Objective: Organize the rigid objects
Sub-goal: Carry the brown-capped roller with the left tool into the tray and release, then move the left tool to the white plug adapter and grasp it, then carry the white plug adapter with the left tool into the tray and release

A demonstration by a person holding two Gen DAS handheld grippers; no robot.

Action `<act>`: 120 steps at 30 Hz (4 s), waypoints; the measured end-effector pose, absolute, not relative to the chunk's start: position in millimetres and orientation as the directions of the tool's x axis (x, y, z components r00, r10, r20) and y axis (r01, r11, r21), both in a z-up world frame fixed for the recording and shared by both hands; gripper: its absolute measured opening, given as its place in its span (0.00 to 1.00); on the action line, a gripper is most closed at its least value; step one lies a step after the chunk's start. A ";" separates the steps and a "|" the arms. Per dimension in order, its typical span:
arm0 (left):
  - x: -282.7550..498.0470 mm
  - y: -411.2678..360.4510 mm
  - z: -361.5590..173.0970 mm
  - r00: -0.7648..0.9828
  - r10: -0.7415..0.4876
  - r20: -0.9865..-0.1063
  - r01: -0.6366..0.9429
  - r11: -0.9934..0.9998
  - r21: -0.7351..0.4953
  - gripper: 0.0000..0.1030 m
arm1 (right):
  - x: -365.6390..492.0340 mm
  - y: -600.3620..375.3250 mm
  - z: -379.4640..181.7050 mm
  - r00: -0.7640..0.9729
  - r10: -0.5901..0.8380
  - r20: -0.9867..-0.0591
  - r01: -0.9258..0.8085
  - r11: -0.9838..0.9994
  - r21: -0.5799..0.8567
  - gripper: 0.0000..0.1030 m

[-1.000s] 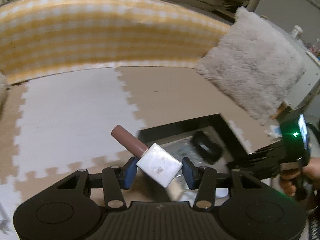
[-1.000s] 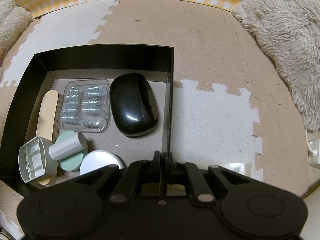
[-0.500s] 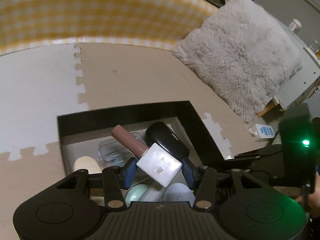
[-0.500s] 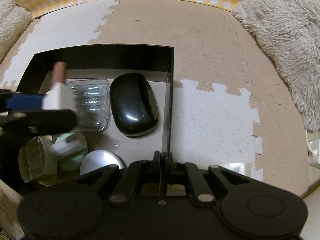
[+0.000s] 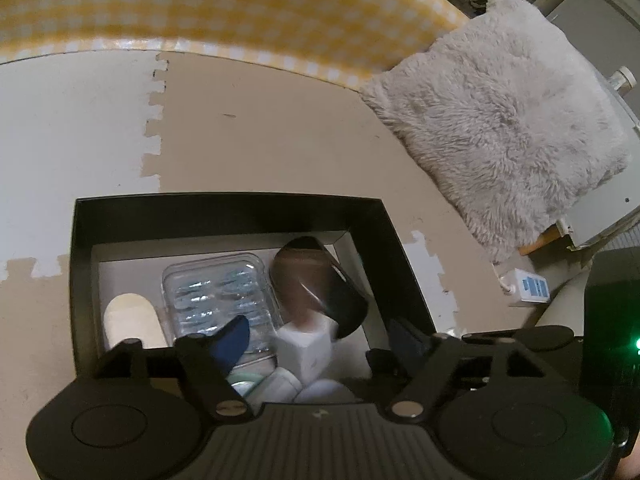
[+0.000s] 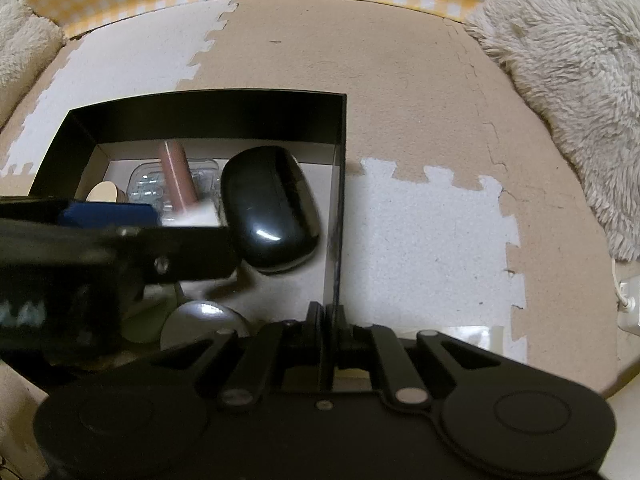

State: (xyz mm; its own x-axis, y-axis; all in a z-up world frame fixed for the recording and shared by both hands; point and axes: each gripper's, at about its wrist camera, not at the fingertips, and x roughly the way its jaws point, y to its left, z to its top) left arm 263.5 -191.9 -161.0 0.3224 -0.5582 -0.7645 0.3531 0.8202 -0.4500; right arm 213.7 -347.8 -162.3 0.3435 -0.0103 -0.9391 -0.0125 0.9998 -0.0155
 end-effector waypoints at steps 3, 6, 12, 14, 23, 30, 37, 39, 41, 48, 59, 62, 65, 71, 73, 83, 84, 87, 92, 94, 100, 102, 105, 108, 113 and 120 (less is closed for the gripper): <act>263.8 -189.0 -158.4 0.319 -0.547 -0.773 0.350 0.827 -0.441 0.77 | 213.6 -347.9 -161.9 0.344 -0.011 -0.939 -0.013 1.000 -0.016 0.07; 262.5 -187.4 -156.5 0.319 -0.538 -0.780 0.363 0.830 -0.423 0.80 | 213.4 -347.7 -161.9 0.344 -0.010 -0.939 -0.013 1.000 -0.016 0.07; 257.9 -183.8 -153.5 0.305 -0.539 -0.785 0.393 0.822 -0.412 0.85 | 213.3 -347.3 -161.8 0.344 -0.010 -0.939 -0.013 1.000 -0.015 0.07; 255.1 -183.1 -150.2 0.305 -0.534 -0.789 0.401 0.823 -0.402 0.89 | 213.3 -347.2 -161.7 0.344 -0.010 -0.939 -0.013 1.000 -0.016 0.07; 246.8 -172.8 -130.0 0.320 -0.523 -0.790 0.417 0.826 -0.378 0.95 | 213.4 -347.3 -161.6 0.344 -0.010 -0.939 -0.013 1.000 -0.016 0.07; 240.4 -162.2 -113.0 0.321 -0.513 -0.796 0.437 0.826 -0.356 1.00 | 213.4 -347.3 -161.8 0.344 -0.010 -0.939 -0.013 1.000 -0.015 0.07; 230.8 -153.0 -100.7 0.326 -0.495 -0.805 0.470 0.824 -0.317 1.00 | 213.5 -346.9 -161.4 0.345 -0.009 -0.939 -0.012 1.000 -0.014 0.07; 227.6 -149.8 -97.9 0.321 -0.498 -0.806 0.478 0.820 -0.316 1.00 | 213.3 -347.0 -161.5 0.345 -0.008 -0.939 -0.011 1.000 -0.013 0.07; 223.9 -145.1 -95.8 0.316 -0.501 -0.805 0.490 0.813 -0.314 1.00 | 213.2 -347.0 -161.5 0.345 -0.009 -0.939 -0.013 1.000 -0.014 0.07; 216.2 -113.0 -89.4 0.350 -0.466 -0.813 0.507 0.823 -0.254 1.00 | 213.7 -347.6 -161.7 0.339 -0.010 -0.941 -0.007 1.000 -0.013 0.07; 231.0 -27.3 -87.2 0.436 -0.405 -0.804 0.530 0.837 -0.134 1.00 | 215.9 -348.5 -162.4 0.333 -0.012 -0.943 -0.004 1.000 -0.014 0.07; 239.1 8.4 -92.0 0.467 -0.381 -0.798 0.488 0.864 -0.127 1.00 | 217.4 -349.1 -162.4 0.328 -0.012 -0.945 0.000 1.000 -0.012 0.07; 248.2 40.1 -99.9 0.485 -0.361 -0.797 0.448 0.885 -0.129 1.00 | 217.6 -349.0 -162.5 0.328 -0.013 -0.945 -0.001 1.000 -0.014 0.07; 257.6 86.7 -117.6 0.510 -0.298 -0.807 0.472 0.881 -0.028 1.00 | 217.6 -348.8 -162.5 0.329 -0.013 -0.944 -0.003 1.000 -0.015 0.07; 258.9 98.9 -124.6 0.503 -0.280 -0.817 0.469 0.883 -0.014 1.00 | 217.5 -348.4 -162.7 0.329 -0.014 -0.944 -0.004 1.000 -0.017 0.07; 269.8 134.2 -164.7 0.443 -0.162 -0.882 0.435 0.899 0.054 1.00 | 217.2 -347.7 -162.4 0.331 -0.017 -0.944 -0.006 1.000 -0.020 0.07; 270.5 134.9 -168.2 0.432 -0.161 -0.888 0.436 0.899 0.049 1.00 | 217.0 -347.6 -162.5 0.331 -0.017 -0.944 -0.005 1.000 -0.019 0.07; 273.4 135.4 -175.9 0.384 -0.189 -0.904 0.430 0.903 -0.006 1.00 | 216.6 -347.0 -162.4 0.331 -0.016 -0.943 -0.005 1.000 -0.019 0.07; 276.1 130.2 -172.0 0.343 -0.279 -0.897 0.413 0.903 -0.123 1.00 | 216.6 -347.0 -162.3 0.331 -0.016 -0.943 -0.005 1.000 -0.019 0.07; 276.3 124.2 -170.7 0.296 -0.336 -0.894 0.402 0.893 -0.203 1.00 | 216.6 -347.3 -162.2 0.331 -0.016 -0.943 -0.004 1.000 -0.018 0.07; 257.1 75.2 -171.8 0.141 -0.436 -0.889 0.560 0.775 -0.292 1.00 | 216.6 -347.4 -162.0 0.332 -0.015 -0.943 -0.004 1.000 -0.018 0.07; 249.3 57.7 -172.6 0.091 -0.443 -0.892 0.596 0.742 -0.307 0.99 | 216.5 -347.6 -161.9 0.332 -0.015 -0.943 -0.004 1.000 -0.017 0.07; 238.5 29.9 -174.8 0.051 -0.365 -0.929 0.658 0.712 -0.244 0.93 | 216.7 -347.5 -161.9 0.332 -0.015 -0.943 -0.004 1.000 -0.017 0.07; 231.7 16.7 -177.2 0.060 -0.282 -0.958 0.702 0.694 -0.161 0.85 | 216.8 -347.4 -161.8 0.333 -0.016 -0.943 -0.006 1.000 -0.019 0.07; 227.6 26.2 -177.6 0.065 -0.222 -0.973 0.699 0.706 -0.114 0.77 | 216.9 -346.3 -162.0 0.334 -0.015 -0.942 -0.007 1.000 -0.019 0.07; 230.0 48.9 -173.0 0.099 -0.162 -0.982 0.678 0.733 -0.053 0.44 | 217.0 -346.3 -161.9 0.334 -0.016 -0.942 -0.007 1.000 -0.019 0.07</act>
